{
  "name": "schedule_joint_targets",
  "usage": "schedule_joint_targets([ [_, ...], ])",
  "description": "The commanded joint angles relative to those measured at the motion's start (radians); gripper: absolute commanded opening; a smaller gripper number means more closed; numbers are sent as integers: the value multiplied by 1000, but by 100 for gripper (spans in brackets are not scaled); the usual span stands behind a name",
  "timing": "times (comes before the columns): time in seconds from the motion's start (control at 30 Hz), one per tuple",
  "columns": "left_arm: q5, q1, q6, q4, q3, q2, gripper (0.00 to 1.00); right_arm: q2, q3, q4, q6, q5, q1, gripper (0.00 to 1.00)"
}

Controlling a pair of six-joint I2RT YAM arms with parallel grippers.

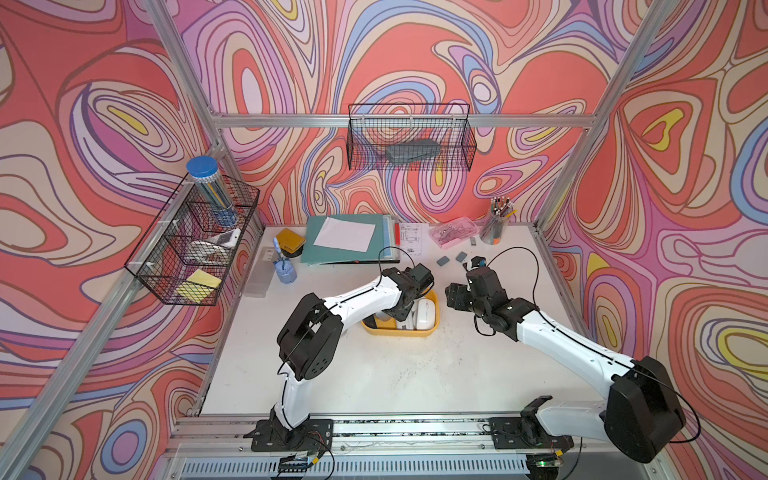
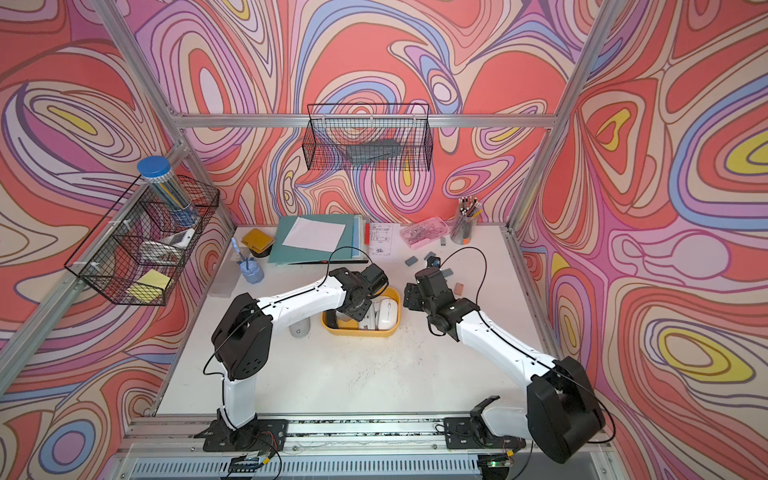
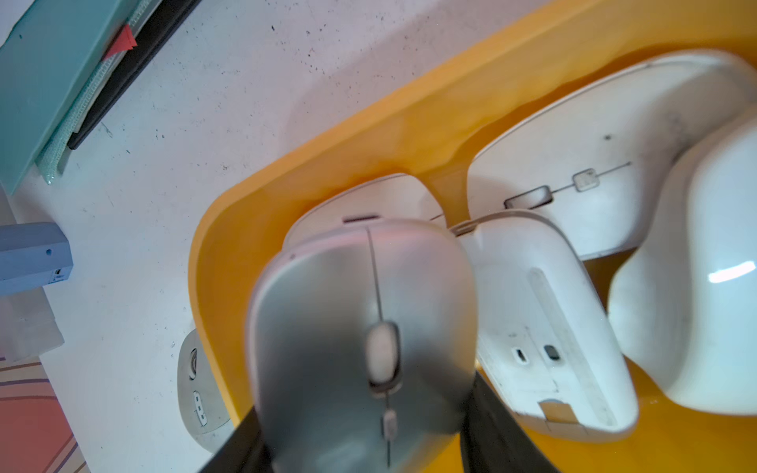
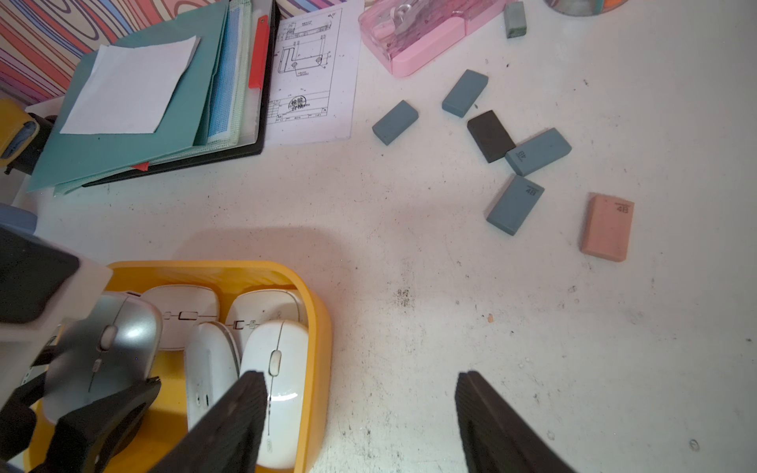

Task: Take out the mouse from the storage box
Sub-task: Pick up the mouse from the storage box.

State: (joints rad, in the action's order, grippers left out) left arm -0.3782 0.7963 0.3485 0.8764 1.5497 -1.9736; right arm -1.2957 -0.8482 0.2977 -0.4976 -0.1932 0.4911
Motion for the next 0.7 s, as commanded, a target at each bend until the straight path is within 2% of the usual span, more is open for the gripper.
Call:
schedule_joint_targets([
  [0.0,-35,-5,-6,14,11,45,0,21,15,-19,10,-2,-6,74],
  [0.37,-29,-71,-36,20,6,130,0,18,17,-20,12,-2,-6,74],
  [0.5,-1,-128,-39,34,5,161,0,20,14,-20,12,2,-6,73],
  [0.67,78,-247,-43,43,9,193,0,23,16,-22,13,10,-6,73],
])
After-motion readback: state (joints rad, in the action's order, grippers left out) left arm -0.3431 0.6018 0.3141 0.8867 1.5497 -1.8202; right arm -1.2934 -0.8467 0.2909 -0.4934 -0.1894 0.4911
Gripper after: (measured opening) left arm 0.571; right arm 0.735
